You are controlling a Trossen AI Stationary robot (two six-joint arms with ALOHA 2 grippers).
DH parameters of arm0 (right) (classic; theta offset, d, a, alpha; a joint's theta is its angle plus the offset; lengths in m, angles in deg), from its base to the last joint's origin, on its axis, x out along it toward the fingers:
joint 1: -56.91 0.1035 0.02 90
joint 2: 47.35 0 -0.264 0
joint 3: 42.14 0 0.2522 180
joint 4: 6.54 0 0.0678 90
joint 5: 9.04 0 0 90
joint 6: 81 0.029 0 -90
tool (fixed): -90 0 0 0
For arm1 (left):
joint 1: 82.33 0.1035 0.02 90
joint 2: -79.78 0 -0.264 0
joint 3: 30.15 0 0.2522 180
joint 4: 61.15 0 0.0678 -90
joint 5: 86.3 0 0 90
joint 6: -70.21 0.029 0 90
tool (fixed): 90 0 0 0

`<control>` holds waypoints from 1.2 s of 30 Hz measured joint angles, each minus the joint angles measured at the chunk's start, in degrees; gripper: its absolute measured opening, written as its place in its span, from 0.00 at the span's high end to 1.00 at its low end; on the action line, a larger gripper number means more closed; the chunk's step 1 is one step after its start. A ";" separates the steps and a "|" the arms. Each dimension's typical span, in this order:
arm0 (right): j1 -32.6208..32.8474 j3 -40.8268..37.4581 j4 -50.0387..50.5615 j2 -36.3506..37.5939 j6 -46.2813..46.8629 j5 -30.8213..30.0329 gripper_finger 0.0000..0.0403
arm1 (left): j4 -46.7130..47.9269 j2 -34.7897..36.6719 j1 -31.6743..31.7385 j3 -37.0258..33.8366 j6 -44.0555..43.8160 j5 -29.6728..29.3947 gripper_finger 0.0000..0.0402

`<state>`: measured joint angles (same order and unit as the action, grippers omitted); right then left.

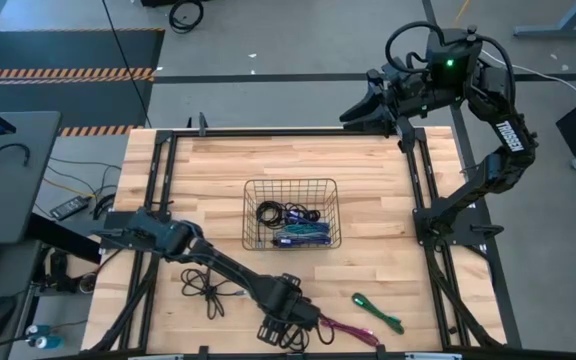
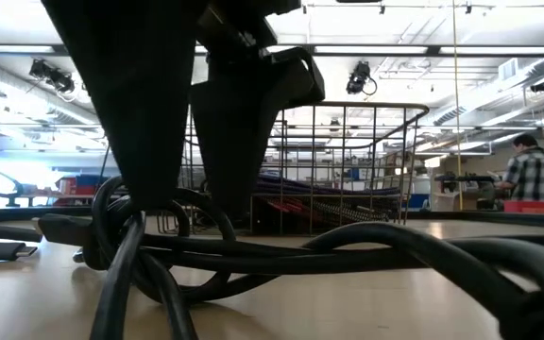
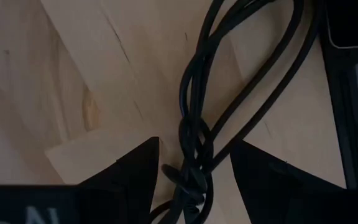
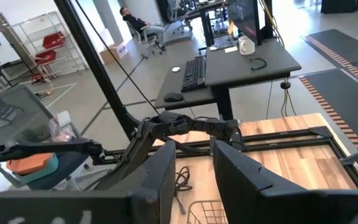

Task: Pick and place USB-C Cables
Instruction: Put the black charger cable into the wire basket

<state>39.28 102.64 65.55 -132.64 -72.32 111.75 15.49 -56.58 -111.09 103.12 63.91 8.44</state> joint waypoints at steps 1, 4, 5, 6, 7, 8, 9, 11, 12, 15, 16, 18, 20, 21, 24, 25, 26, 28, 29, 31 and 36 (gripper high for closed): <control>0.00 0.00 0.00 0.00 -0.13 0.00 0.72 | -0.16 -0.17 0.02 0.00 -0.04 0.13 0.49; 0.00 0.00 0.00 0.00 -0.30 0.00 0.72 | -0.55 -0.71 0.03 0.00 -0.06 1.53 0.49; 0.00 0.00 0.00 0.00 -0.30 0.00 0.72 | -0.64 -1.02 0.03 0.00 -0.01 2.22 0.49; 0.00 0.00 0.00 0.00 -0.30 0.00 0.72 | -1.57 -1.41 0.03 0.06 -0.01 2.87 0.49; 0.00 0.00 0.01 0.00 -0.30 0.00 0.72 | -1.75 -1.67 0.03 0.07 -0.01 3.11 0.49; 0.00 0.00 0.02 0.00 -0.30 0.00 0.72 | -1.38 -1.95 -0.01 0.03 -0.01 3.13 0.49; 0.00 0.00 0.02 0.00 -0.30 -0.01 0.72 | -1.64 -2.43 -0.02 0.02 -0.01 3.26 0.49; 0.00 0.00 0.02 0.00 -0.30 -0.01 0.72 | -2.34 -2.95 -0.01 0.04 -0.04 3.54 0.49; 0.00 0.00 0.02 0.00 -0.30 0.00 0.72 | -2.28 -3.31 0.02 0.04 -0.05 3.94 0.49; 0.00 0.00 0.27 0.00 -0.30 -0.02 0.72 | -2.24 -3.46 0.36 0.07 -0.54 4.80 0.50; 0.00 0.00 0.31 0.00 -0.30 -0.02 0.72 | -2.32 -3.47 0.36 0.07 -0.76 4.91 0.52; 0.00 0.00 0.47 0.00 -0.30 -0.03 0.72 | -2.41 -3.49 0.59 0.07 -1.82 4.77 0.57; 0.00 0.00 0.46 0.00 -0.30 -0.04 0.72 | -2.48 -3.49 0.96 0.07 -3.47 5.01 0.66; 0.00 0.00 0.46 0.00 -0.30 -0.04 0.72 | -2.46 -3.49 1.20 0.07 -4.10 5.70 0.71; -0.02 0.00 0.48 0.00 -0.30 -0.04 0.72 | -2.34 -3.49 1.79 0.07 -6.56 7.53 0.90; -0.01 0.00 0.48 0.00 -0.30 -0.04 0.72 | -2.22 -3.48 2.02 0.07 -7.59 8.20 0.93; -0.01 0.00 0.48 0.00 -0.30 -0.04 0.72 | -1.85 -3.47 2.27 0.24 -8.50 8.75 0.94; -0.02 0.00 0.50 0.00 -0.17 -0.04 0.72 | -0.81 -3.44 2.59 0.69 -9.55 9.03 0.94; -0.02 0.00 0.50 0.00 -0.05 -0.04 0.72 | -0.64 -3.22 2.63 0.89 -9.58 9.00 0.94; -0.02 0.00 0.52 0.00 0.04 -0.04 0.72 | -0.36 -2.36 2.94 1.67 -9.58 9.00 0.94; -0.08 0.00 0.58 0.00 0.11 -0.04 0.72 | 1.87 0.10 3.52 5.87 -10.86 9.55 0.94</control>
<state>39.20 102.64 66.13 -132.64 -72.21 111.70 17.36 -56.48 -107.57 108.99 53.04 17.99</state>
